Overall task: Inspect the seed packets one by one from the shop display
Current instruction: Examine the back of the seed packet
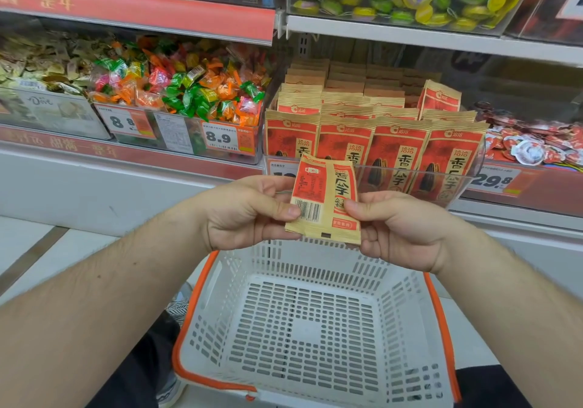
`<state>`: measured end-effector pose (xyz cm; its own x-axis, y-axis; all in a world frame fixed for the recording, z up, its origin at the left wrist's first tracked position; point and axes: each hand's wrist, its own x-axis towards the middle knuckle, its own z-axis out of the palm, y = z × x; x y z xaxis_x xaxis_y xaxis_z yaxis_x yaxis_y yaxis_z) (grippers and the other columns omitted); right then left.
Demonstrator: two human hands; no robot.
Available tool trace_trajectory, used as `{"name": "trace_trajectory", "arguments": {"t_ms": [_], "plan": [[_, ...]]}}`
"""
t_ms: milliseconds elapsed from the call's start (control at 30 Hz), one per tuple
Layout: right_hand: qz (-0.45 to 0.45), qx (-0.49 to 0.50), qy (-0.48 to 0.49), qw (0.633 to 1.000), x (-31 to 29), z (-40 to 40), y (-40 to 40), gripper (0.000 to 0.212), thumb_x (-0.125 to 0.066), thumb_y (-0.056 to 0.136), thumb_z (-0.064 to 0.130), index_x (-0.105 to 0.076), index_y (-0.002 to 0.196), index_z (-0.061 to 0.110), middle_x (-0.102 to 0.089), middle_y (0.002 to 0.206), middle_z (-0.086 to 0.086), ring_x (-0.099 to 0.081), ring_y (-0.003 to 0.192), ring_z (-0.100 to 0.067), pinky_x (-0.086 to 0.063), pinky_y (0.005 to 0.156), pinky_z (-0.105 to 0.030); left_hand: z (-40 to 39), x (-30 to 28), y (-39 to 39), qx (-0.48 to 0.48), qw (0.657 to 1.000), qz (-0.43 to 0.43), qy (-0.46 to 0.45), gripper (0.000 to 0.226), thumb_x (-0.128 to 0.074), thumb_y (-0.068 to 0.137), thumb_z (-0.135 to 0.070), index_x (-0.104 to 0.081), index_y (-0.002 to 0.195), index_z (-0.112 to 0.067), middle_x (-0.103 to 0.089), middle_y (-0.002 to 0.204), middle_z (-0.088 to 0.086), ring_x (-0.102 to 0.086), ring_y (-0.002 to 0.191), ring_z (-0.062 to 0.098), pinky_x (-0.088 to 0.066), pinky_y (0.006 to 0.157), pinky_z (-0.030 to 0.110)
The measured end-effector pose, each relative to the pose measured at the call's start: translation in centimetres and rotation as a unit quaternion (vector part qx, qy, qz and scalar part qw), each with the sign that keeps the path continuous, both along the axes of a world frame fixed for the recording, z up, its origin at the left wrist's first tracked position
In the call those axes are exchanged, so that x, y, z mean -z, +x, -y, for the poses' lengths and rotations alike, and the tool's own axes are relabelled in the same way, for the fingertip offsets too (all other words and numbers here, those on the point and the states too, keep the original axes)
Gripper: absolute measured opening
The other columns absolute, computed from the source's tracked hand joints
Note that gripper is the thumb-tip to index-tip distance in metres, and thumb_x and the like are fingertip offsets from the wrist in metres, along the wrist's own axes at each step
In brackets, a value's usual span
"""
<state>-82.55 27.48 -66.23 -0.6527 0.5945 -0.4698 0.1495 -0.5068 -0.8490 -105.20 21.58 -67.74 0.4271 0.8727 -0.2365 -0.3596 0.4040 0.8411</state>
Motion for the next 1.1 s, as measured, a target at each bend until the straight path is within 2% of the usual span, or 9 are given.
{"name": "trace_trajectory", "arguments": {"t_ms": [233, 333, 433, 633, 733, 800, 933, 1000, 1100], "plan": [[0.020, -0.001, 0.032, 0.999, -0.4, 0.4, -0.1, 0.043, -0.067, 0.075, 0.017, -0.063, 0.116, 0.003, -0.074, 0.085, -0.015, -0.066, 0.054, -0.015, -0.053, 0.045, -0.019, 0.0, 0.2, 0.0, 0.009, 0.999, -0.042, 0.004, 0.084, -0.089, 0.056, 0.007, -0.056, 0.132, -0.008, -0.070, 0.116, 0.016, -0.074, 0.094, 0.028, -0.062, 0.062, 0.030], [0.113, 0.006, 0.170, 0.979, -0.4, 1.2, -0.5, 0.032, -0.070, 0.086, 0.007, -0.059, 0.117, 0.009, -0.073, 0.077, -0.014, -0.061, 0.048, -0.017, -0.054, 0.046, -0.025, 0.2, 0.4, 0.9, -0.038, 0.979, -0.197, 0.041, 0.055, -0.066, 0.084, 0.010, -0.057, 0.130, -0.018, -0.071, 0.119, 0.009, -0.071, 0.103, 0.028, -0.061, 0.081, 0.045], [0.201, -0.002, 0.304, 0.931, 0.4, 2.1, -1.2, 0.040, -0.075, 0.084, 0.008, -0.056, 0.117, 0.019, -0.074, 0.073, -0.010, -0.065, 0.052, -0.022, -0.058, 0.054, -0.036, 0.3, 0.9, 1.9, -0.074, 0.957, -0.276, 0.047, 0.044, -0.066, 0.091, -0.002, -0.057, 0.130, -0.021, -0.074, 0.109, -0.003, -0.069, 0.107, 0.022, -0.054, 0.095, 0.053], [0.237, -0.007, 0.369, 0.899, 1.2, 2.6, -1.9, 0.043, -0.079, 0.080, 0.018, -0.055, 0.115, 0.027, -0.072, 0.073, -0.007, -0.070, 0.058, -0.027, -0.060, 0.062, -0.050, 0.4, 1.0, 2.6, -0.093, 0.951, -0.293, 0.038, 0.039, -0.072, 0.088, -0.020, -0.059, 0.125, -0.022, -0.073, 0.114, 0.000, -0.068, 0.108, 0.022, -0.052, 0.097, 0.056], [0.258, -0.018, 0.435, 0.862, 1.6, 3.0, -2.2, 0.040, -0.081, 0.074, 0.027, -0.054, 0.103, 0.036, -0.067, 0.063, -0.002, -0.066, 0.054, -0.013, -0.058, 0.059, -0.040, 0.6, 0.8, 3.2, -0.098, 0.948, -0.300, 0.040, 0.047, -0.075, 0.073, -0.040, -0.059, 0.116, -0.031, -0.073, 0.108, -0.006, -0.067, 0.106, 0.020, -0.051, 0.097, 0.053], [0.265, -0.041, 0.454, 0.850, 1.5, 3.2, -2.3, 0.042, -0.083, 0.070, 0.031, -0.052, 0.098, 0.037, -0.065, 0.061, 0.003, -0.061, 0.052, -0.006, -0.053, 0.055, -0.032, 0.4, 1.1, 3.5, -0.109, 0.944, -0.307, 0.042, 0.045, -0.081, 0.078, -0.037, -0.059, 0.116, -0.028, -0.073, 0.104, -0.003, -0.069, 0.102, 0.021, -0.053, 0.095, 0.052], [0.230, -0.081, 0.420, 0.874, 0.8, 2.6, -1.6, 0.029, -0.080, 0.077, 0.028, -0.063, 0.100, 0.028, -0.072, 0.071, 0.000, -0.070, 0.063, -0.013, -0.056, 0.063, -0.037, 0.2, 1.4, 3.3, -0.108, 0.938, -0.326, 0.050, 0.047, -0.081, 0.070, -0.025, -0.059, 0.112, -0.023, -0.071, 0.100, 0.000, -0.069, 0.097, 0.024, -0.055, 0.092, 0.049], [0.183, -0.015, 0.418, 0.890, 0.6, 1.9, -1.3, 0.010, -0.073, 0.085, 0.023, -0.068, 0.091, 0.018, -0.071, 0.070, -0.006, -0.071, 0.061, -0.019, -0.051, 0.059, -0.033, 0.4, 1.3, 3.3, -0.096, 0.939, -0.325, 0.058, 0.053, -0.078, 0.064, -0.025, -0.058, 0.112, -0.024, -0.068, 0.099, 0.001, -0.067, 0.091, 0.021, -0.054, 0.090, 0.047], [0.145, 0.065, 0.443, 0.882, 0.5, 1.7, -1.5, 0.015, -0.062, 0.093, 0.021, -0.066, 0.082, 0.011, -0.069, 0.068, -0.008, -0.068, 0.055, -0.020, -0.049, 0.054, -0.028, 0.7, 1.3, 3.7, -0.071, 0.943, -0.318, 0.065, 0.061, -0.075, 0.061, -0.023, -0.056, 0.119, -0.023, -0.067, 0.111, 0.007, -0.066, 0.090, 0.018, -0.054, 0.085, 0.042]]}}
